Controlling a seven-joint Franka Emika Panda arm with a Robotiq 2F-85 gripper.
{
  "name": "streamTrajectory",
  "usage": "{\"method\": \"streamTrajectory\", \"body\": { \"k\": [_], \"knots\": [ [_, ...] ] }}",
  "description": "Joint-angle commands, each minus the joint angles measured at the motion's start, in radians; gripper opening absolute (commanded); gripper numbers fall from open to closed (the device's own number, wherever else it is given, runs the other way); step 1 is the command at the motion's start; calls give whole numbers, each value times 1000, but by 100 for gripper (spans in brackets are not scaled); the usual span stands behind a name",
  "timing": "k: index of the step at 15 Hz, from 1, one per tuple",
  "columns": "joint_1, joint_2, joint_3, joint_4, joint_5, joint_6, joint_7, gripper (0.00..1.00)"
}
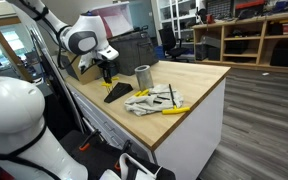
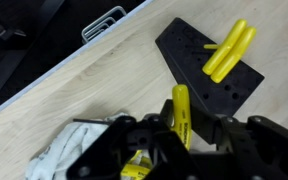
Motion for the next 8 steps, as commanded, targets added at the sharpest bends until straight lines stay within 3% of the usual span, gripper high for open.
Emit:
{"method": "streamTrajectory", "body": {
  "k": [1, 8],
  "knots": [
    [-27, 21, 31, 38, 33, 53, 45, 5],
    [-67, 237, 22, 181, -18, 27, 159, 5]
  ]
}}
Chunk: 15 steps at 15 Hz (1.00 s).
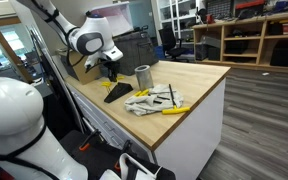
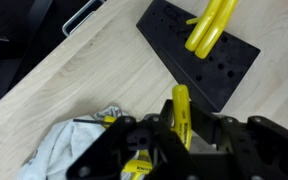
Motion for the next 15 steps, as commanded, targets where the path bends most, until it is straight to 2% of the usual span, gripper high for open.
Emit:
{"method": "streamTrajectory", "body": {
  "k": [1, 4, 5, 12, 13, 15],
  "knots": [
    [-32, 151, 0, 120, -23, -30, 67, 5],
    [-50, 197, -7, 168, -19, -99, 41, 5],
    [-41, 172, 2, 119, -12, -37, 35, 21],
    [-48, 204, -2, 154, -11, -66, 35, 21],
    [-48, 204, -2, 154, -11, -66, 35, 5],
    [-44, 230, -1, 165, -14, -60, 42, 5]
  ]
}}
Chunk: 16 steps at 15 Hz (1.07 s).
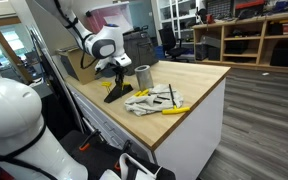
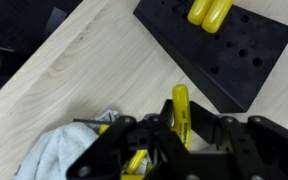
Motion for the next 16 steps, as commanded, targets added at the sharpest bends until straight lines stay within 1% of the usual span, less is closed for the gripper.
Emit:
{"method": "streamTrajectory", "body": {
  "k": [1, 5, 8, 16],
  "knots": [
    [1, 32, 6, 16, -5, 3, 11, 5],
    [6, 83, 12, 43, 6, 1, 23, 5],
    [19, 118, 8, 64, -12, 15, 41, 5],
    [28, 196, 6, 124, -30, -1, 47, 5]
  ]
}}
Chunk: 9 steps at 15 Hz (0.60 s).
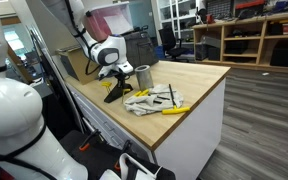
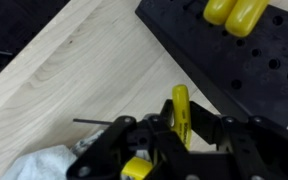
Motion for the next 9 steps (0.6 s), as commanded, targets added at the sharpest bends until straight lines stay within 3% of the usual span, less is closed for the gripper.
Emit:
{"method": "streamTrajectory", "body": {
  "k": [1, 6, 7, 9],
  "knots": [
    [12, 40, 1, 34, -13, -8, 41, 5],
    [26, 70, 0, 42, -14, -7, 45, 5],
    [28, 71, -2, 40, -16, -7, 44, 46],
    [30, 58, -10, 22, -26, 5, 41, 54]
  ]
}}
